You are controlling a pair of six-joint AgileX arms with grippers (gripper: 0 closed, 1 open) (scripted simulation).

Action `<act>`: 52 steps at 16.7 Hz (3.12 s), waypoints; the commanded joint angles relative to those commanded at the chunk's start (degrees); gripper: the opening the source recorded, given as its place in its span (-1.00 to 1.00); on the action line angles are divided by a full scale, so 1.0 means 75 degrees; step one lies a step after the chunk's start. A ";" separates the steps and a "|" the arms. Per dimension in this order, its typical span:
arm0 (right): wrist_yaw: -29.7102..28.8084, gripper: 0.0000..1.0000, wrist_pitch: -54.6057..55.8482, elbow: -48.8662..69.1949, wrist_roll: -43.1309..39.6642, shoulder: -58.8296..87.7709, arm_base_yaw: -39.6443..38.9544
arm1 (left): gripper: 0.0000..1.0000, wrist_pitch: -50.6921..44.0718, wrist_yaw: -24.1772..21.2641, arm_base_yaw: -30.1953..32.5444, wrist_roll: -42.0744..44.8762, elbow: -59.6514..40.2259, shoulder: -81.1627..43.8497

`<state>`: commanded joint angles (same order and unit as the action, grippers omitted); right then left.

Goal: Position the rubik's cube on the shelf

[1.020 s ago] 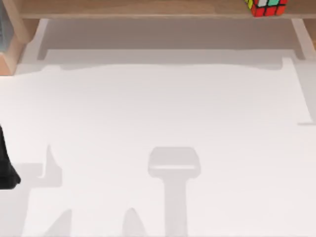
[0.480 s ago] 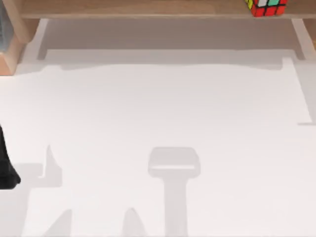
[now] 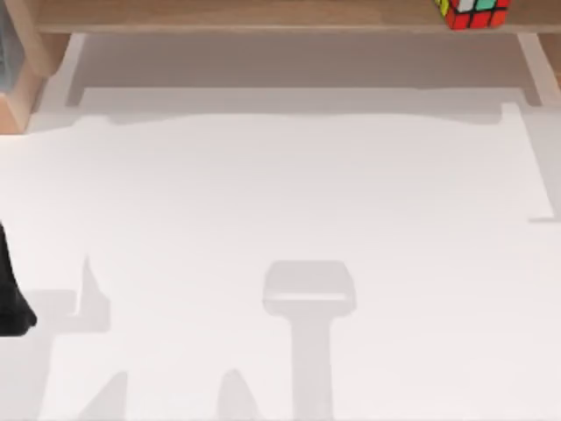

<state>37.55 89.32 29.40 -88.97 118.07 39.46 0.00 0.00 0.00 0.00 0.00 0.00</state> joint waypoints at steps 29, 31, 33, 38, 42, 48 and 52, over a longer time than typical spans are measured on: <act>-0.1564 -1.00 -0.2204 0.3543 0.0009 0.1434 -0.1485 | 1.00 0.0000 0.0000 0.0000 0.0000 0.0000 0.0000; -0.1563 -1.00 -0.2216 0.3533 0.0017 0.1423 -0.1441 | 1.00 0.0000 0.0000 0.0000 0.0000 0.0000 0.0000; -0.1640 -1.00 -0.2360 0.3827 -0.0018 0.1571 -0.1498 | 1.00 0.0000 0.0000 0.0000 0.0000 0.0000 0.0000; -0.1954 -1.00 -0.3164 0.5342 -0.0025 0.2229 -0.1840 | 1.00 0.0000 0.0000 0.0000 0.0000 0.0000 0.0000; -0.2056 -1.00 -0.3403 0.5670 0.0013 0.2382 -0.1932 | 1.00 0.0000 0.0000 0.0000 0.0000 0.0000 0.0000; -0.2056 -0.40 -0.3403 0.5670 0.0013 0.2382 -0.1932 | 1.00 0.0000 0.0000 0.0000 0.0000 0.0000 0.0000; -0.2056 0.21 -0.3403 0.5670 0.0013 0.2382 -0.1932 | 1.00 0.0000 0.0000 0.0000 0.0000 0.0000 0.0000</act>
<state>22.13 63.79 71.92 -88.87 135.94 24.97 0.00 0.00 0.00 0.00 0.00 0.00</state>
